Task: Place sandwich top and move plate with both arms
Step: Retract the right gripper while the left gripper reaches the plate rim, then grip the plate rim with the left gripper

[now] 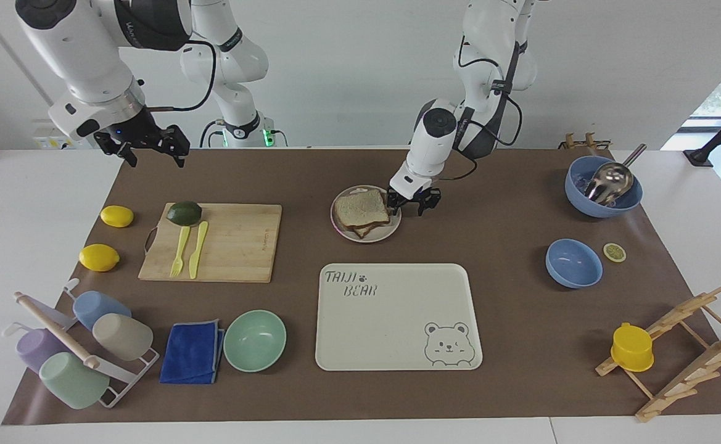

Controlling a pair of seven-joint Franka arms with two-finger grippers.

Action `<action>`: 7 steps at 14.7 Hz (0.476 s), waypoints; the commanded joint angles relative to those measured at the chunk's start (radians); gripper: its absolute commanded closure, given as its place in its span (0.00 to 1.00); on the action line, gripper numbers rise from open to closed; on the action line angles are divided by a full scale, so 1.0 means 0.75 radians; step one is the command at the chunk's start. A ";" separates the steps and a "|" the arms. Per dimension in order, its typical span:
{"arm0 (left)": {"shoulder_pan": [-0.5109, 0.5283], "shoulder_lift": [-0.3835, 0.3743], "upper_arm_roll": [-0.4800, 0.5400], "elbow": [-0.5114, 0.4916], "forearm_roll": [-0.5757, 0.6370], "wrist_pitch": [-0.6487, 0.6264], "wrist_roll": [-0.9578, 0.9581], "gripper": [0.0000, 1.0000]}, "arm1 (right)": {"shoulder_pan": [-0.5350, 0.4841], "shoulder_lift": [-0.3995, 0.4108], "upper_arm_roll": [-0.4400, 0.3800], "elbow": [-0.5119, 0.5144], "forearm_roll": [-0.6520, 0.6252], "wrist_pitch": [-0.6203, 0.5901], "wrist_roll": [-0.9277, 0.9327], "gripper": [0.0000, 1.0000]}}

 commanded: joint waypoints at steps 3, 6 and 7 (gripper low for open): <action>-0.044 -0.010 0.017 -0.035 -0.032 0.046 -0.013 0.41 | -0.028 0.003 -0.025 0.017 0.047 0.002 -0.038 0.00; -0.047 0.016 0.017 -0.035 -0.032 0.076 -0.013 0.55 | -0.028 0.005 -0.021 0.024 0.061 0.006 0.036 0.00; -0.059 0.019 0.017 -0.037 -0.032 0.091 -0.015 0.64 | -0.028 0.009 -0.015 0.032 0.069 0.021 0.083 0.00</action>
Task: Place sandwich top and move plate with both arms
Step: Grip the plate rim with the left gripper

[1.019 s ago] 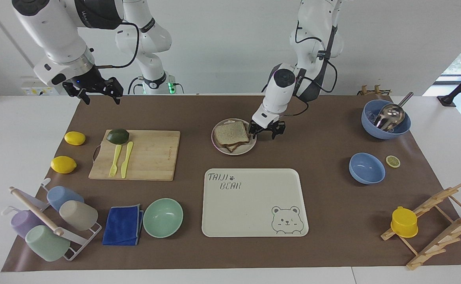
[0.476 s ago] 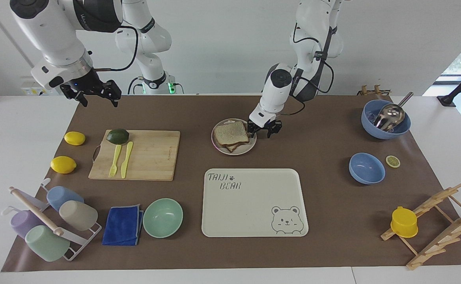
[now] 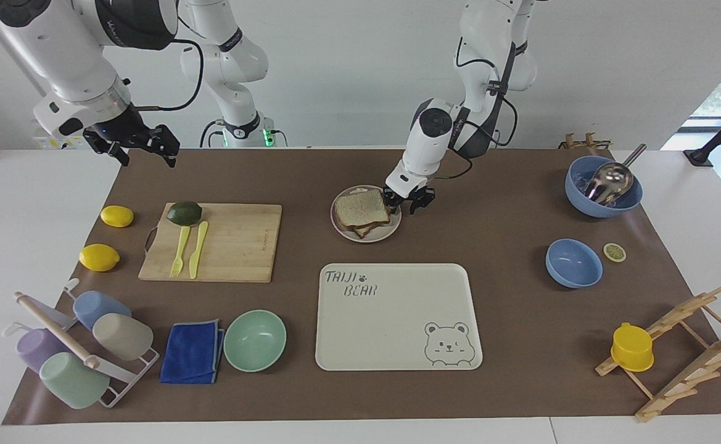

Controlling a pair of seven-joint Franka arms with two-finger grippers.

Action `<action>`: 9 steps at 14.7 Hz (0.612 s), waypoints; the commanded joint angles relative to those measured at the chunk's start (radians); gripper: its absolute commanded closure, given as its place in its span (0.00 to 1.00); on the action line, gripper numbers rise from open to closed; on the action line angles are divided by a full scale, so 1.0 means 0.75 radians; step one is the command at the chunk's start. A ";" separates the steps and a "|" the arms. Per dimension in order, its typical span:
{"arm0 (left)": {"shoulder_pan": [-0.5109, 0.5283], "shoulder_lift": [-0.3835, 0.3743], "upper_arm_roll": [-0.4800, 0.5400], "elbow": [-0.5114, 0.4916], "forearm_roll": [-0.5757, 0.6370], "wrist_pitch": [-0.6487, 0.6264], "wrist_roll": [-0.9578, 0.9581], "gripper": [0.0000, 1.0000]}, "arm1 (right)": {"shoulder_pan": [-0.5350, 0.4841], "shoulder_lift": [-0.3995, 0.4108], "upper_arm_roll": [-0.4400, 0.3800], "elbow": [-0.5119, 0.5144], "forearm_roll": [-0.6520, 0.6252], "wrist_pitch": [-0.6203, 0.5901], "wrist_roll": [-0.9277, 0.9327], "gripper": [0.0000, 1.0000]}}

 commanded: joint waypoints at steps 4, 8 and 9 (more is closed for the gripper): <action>-0.035 0.015 0.016 -0.029 -0.019 0.065 -0.007 1.00 | -0.012 0.009 0.009 0.023 0.017 0.042 -0.044 0.00; -0.016 0.015 0.016 -0.021 -0.019 0.051 -0.001 1.00 | -0.018 0.005 -0.003 0.023 0.023 0.034 -0.049 0.00; -0.012 0.017 0.018 -0.013 -0.025 0.047 -0.003 1.00 | -0.024 0.003 -0.007 0.015 0.023 0.034 -0.049 0.00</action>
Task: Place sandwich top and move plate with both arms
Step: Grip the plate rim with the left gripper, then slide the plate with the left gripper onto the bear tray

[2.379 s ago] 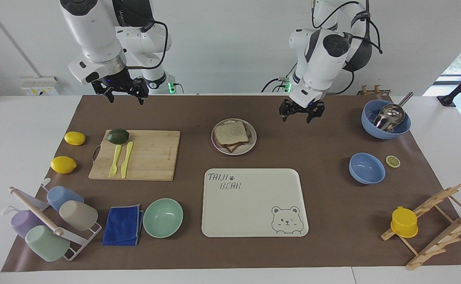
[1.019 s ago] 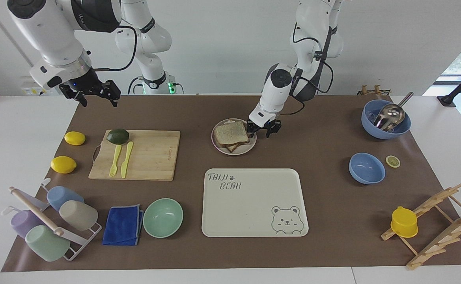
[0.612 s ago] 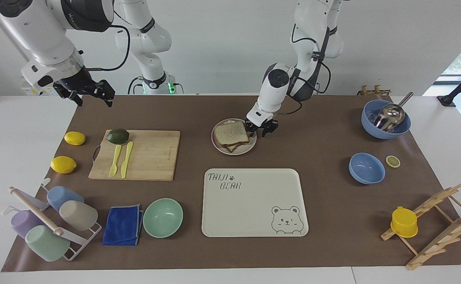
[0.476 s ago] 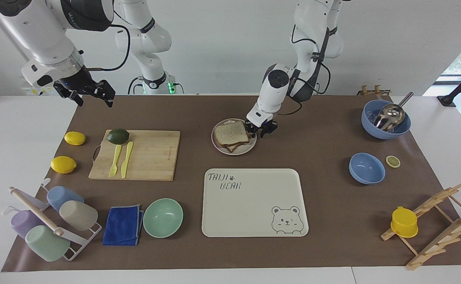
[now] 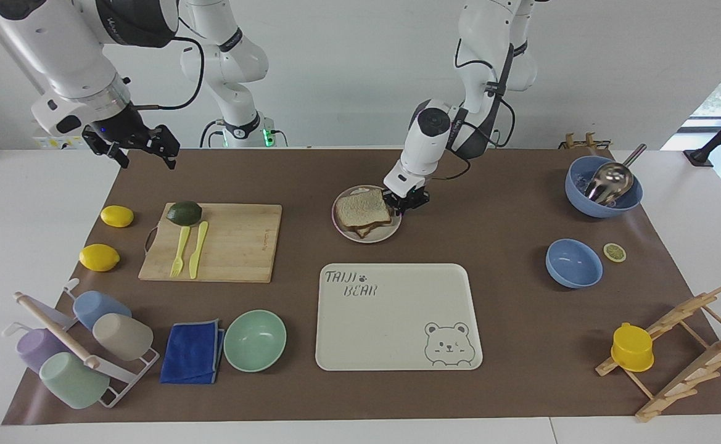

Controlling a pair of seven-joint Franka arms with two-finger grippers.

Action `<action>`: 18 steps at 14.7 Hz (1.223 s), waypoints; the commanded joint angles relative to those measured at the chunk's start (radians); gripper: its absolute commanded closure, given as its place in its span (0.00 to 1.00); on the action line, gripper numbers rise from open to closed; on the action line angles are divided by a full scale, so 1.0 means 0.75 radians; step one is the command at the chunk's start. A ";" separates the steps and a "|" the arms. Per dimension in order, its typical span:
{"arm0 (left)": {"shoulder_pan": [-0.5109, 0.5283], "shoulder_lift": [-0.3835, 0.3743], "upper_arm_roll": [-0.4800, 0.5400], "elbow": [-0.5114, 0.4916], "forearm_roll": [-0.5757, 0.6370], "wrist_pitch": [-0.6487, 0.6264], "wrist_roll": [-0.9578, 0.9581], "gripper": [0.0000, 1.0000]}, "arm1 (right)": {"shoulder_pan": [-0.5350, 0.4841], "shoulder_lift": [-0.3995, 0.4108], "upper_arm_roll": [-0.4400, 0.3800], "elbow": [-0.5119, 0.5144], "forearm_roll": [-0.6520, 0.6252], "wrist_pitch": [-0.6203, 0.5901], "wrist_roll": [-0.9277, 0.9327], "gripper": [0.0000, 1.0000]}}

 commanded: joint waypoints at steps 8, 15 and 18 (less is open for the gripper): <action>0.233 0.001 0.019 0.419 -0.142 -0.488 0.156 1.00 | -0.026 -0.028 0.000 0.002 0.018 -0.008 -0.031 0.00; 0.422 0.267 0.025 0.911 -0.195 -0.582 0.216 1.00 | -0.032 -0.026 -0.004 0.004 0.016 0.000 -0.033 0.00; 0.434 0.486 0.031 1.175 -0.185 -0.660 0.216 1.00 | -0.030 -0.026 -0.004 0.000 0.013 0.002 -0.033 0.00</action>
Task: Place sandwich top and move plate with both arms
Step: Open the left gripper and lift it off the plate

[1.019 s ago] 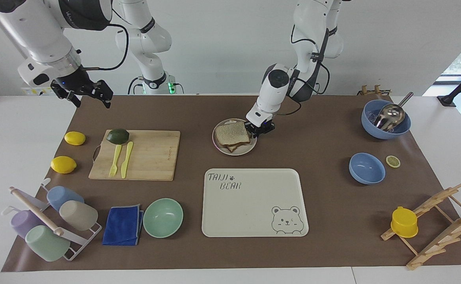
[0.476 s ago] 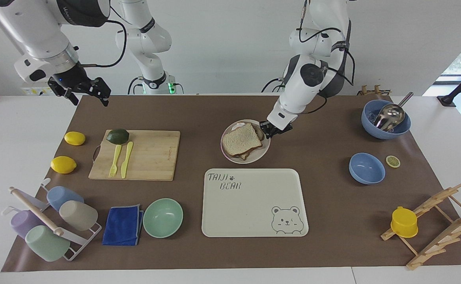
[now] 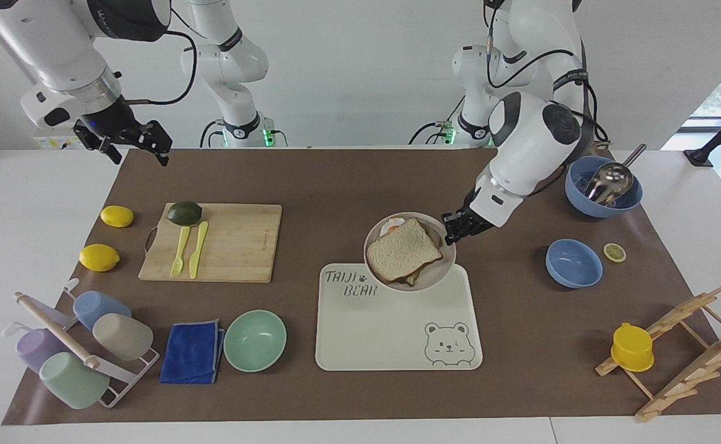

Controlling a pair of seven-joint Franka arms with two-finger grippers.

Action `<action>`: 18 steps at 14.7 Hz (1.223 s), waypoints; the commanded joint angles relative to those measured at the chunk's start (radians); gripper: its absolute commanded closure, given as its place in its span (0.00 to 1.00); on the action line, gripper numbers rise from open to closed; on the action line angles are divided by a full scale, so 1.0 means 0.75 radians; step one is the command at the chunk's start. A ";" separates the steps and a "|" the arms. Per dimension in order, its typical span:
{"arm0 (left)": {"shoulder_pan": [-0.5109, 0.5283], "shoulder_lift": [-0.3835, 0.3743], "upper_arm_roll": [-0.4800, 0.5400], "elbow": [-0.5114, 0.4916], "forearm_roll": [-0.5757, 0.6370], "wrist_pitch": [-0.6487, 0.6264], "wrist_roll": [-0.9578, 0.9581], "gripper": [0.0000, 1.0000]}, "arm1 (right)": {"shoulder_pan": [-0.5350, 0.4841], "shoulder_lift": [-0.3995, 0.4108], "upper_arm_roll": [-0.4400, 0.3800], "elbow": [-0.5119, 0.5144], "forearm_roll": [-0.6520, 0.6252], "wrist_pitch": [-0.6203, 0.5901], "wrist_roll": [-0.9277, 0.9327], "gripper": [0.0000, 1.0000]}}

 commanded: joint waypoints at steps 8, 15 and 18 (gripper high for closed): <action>-0.024 0.402 -0.001 0.244 -0.024 0.195 0.056 1.00 | -0.001 -0.007 0.017 0.002 -0.015 0.000 -0.036 0.00; -0.027 0.341 -0.005 0.055 -0.026 0.327 0.115 1.00 | 0.001 -0.007 0.019 0.002 -0.017 0.000 -0.034 0.00; -0.033 0.341 -0.003 0.071 -0.022 0.315 0.116 0.01 | -0.001 -0.007 0.019 0.002 -0.017 0.002 -0.036 0.00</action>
